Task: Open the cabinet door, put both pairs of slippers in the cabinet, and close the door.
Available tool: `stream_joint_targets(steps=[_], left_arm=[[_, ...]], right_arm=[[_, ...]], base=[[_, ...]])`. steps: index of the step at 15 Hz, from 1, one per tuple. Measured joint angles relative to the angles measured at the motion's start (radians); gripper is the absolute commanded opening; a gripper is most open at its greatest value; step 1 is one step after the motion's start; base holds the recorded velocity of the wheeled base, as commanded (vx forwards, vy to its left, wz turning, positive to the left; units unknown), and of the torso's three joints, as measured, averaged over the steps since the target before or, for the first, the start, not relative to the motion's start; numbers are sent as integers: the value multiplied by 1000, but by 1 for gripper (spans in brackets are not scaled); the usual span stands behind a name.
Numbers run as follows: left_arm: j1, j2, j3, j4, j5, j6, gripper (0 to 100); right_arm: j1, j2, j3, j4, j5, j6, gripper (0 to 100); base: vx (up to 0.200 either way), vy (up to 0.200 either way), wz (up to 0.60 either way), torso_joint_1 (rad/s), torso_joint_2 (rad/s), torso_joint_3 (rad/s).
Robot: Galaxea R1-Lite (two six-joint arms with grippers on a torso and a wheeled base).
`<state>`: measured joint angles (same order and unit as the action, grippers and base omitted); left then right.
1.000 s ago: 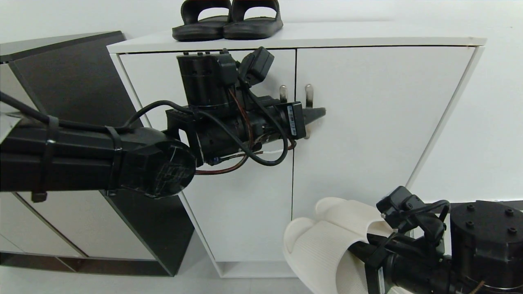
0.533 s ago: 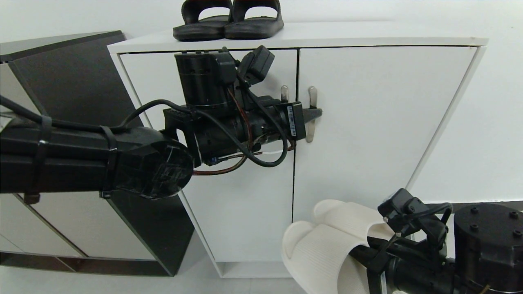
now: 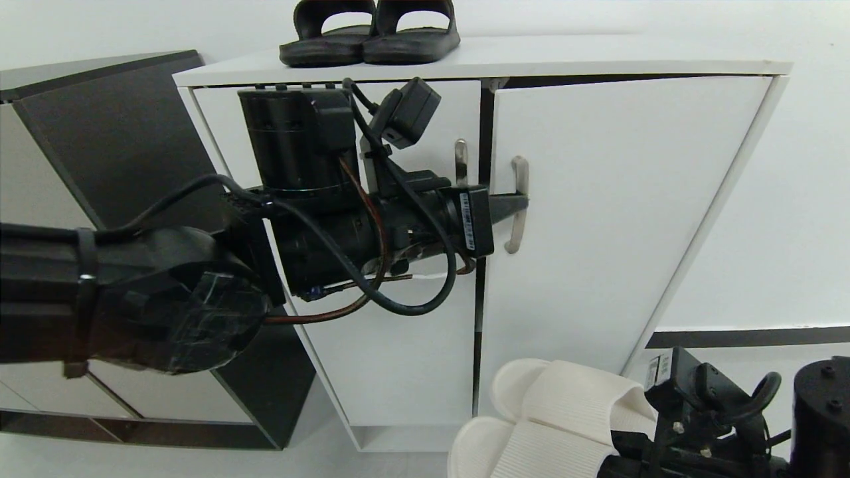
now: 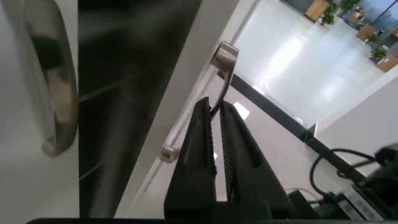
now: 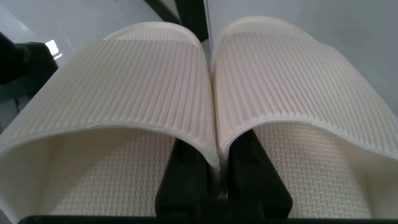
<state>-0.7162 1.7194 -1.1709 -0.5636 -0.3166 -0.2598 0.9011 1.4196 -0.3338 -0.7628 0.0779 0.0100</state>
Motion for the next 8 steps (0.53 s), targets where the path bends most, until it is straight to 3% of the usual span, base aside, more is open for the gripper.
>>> stream_joint_targets(steps=[8], left_arm=[[4, -167, 143, -1, 4, 1, 0]], right_arm=[[16, -22, 10, -1, 8, -2, 0]], base=[[0, 0, 0, 0, 0, 0]])
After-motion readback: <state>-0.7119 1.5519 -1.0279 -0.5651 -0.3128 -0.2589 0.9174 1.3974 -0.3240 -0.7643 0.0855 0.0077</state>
